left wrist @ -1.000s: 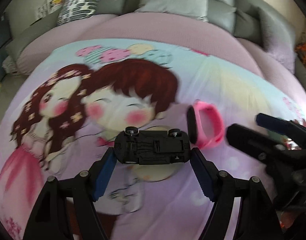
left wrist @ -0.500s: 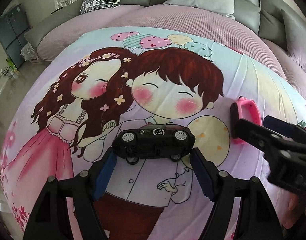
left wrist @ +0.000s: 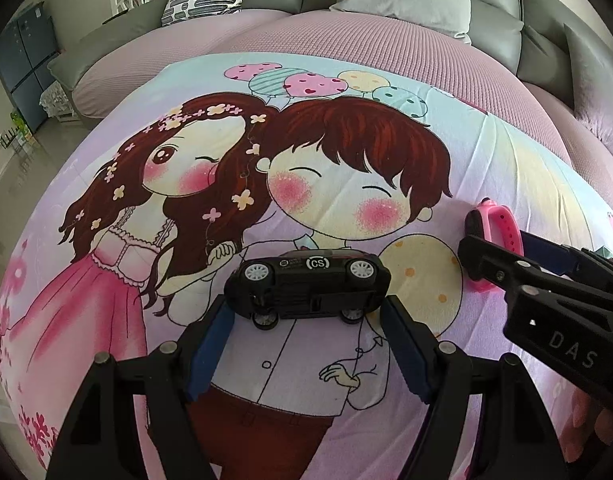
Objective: Organize rigid objects
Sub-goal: 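Grasp the pink watch band with the right tool while the left tool holds the car, then carry the toy car and pink band over the teal tray with both tools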
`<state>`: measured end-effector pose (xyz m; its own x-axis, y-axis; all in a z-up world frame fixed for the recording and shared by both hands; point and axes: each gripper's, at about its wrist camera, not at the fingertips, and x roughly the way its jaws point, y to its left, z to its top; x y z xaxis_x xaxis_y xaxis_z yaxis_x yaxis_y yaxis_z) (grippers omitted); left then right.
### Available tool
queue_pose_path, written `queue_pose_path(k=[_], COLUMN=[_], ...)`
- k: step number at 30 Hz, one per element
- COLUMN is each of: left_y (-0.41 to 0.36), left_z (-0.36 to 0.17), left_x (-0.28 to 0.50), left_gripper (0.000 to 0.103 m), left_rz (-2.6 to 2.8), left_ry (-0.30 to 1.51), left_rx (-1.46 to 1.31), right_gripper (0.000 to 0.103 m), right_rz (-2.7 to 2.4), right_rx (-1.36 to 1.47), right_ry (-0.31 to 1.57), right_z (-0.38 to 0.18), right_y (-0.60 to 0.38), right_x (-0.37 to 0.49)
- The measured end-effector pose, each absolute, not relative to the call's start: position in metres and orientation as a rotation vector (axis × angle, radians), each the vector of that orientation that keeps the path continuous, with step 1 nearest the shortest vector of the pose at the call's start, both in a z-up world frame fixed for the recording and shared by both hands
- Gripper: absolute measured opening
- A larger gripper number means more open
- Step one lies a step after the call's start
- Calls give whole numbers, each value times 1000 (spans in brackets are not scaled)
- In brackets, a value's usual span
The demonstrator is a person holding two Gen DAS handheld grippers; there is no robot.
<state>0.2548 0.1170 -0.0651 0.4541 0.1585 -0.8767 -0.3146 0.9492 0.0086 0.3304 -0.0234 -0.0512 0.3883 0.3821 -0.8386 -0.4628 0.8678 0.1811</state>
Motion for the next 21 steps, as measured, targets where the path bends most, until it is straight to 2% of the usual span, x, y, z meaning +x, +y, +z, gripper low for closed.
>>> queue_pose_path(k=[9, 18, 19, 21], left_y=[117, 97, 93, 84], left_z=[-63, -38, -35, -28], left_x=[257, 258, 257, 258], left_gripper=[76, 76, 76, 76], left_rz=[302, 256, 245, 220], left_ry=[1049, 986, 979, 967], left_rx=[-165, -148, -144, -131], right_gripper=[58, 57, 54, 38], right_rz=[523, 467, 458, 433], right_rx=[-63, 36, 53, 90], right_ry=[1027, 953, 944, 930], right_z=[-44, -17, -14, -7], right_y=[-33, -75, -82, -100], right_x=[321, 296, 291, 282])
